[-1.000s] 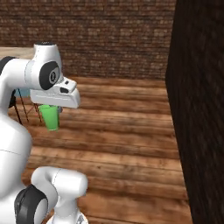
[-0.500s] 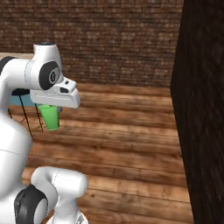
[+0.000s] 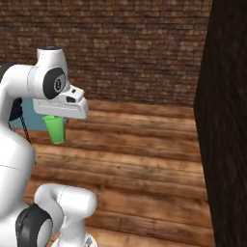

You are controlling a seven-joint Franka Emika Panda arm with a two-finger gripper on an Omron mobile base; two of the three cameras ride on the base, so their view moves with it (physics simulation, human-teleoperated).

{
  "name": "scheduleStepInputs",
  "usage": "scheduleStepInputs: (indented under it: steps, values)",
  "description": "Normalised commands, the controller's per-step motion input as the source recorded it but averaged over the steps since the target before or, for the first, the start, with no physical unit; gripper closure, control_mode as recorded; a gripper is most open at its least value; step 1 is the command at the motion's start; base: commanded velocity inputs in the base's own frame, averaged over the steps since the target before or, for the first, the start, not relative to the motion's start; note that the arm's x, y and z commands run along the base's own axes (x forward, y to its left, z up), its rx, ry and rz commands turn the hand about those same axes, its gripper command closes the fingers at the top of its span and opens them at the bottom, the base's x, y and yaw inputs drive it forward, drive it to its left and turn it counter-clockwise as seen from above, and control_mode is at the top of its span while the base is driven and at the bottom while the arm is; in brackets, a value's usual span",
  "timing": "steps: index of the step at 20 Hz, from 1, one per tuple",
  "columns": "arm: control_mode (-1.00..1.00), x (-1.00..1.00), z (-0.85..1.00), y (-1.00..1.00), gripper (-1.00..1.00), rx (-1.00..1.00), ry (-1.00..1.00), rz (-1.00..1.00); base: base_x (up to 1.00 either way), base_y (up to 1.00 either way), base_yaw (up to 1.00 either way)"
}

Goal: There is a tray on the dining counter. Grab the cup, mug, and pitcher and place them on the tray. The pitcher may be placed next to the tray if it cannot fit the tray.

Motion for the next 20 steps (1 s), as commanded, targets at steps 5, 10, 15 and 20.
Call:
scheduleStepInputs:
  steps: [5,10,15,20]
  values:
    - [1.0,0.0,0.0,0.0,1.0,0.0,0.0,0.0,1.0,-0.23,0.08]
    - [1.0,0.0,0.0,0.0,1.0,0.0,0.0,0.0,1.0,-0.26,0.09]
    - [1.0,0.0,0.0,0.0,1.0,0.0,0.0,0.0,1.0,-0.23,0.09]
    - [1.0,0.0,0.0,0.0,1.0,0.0,0.0,0.0,1.0,-0.24,0.1]
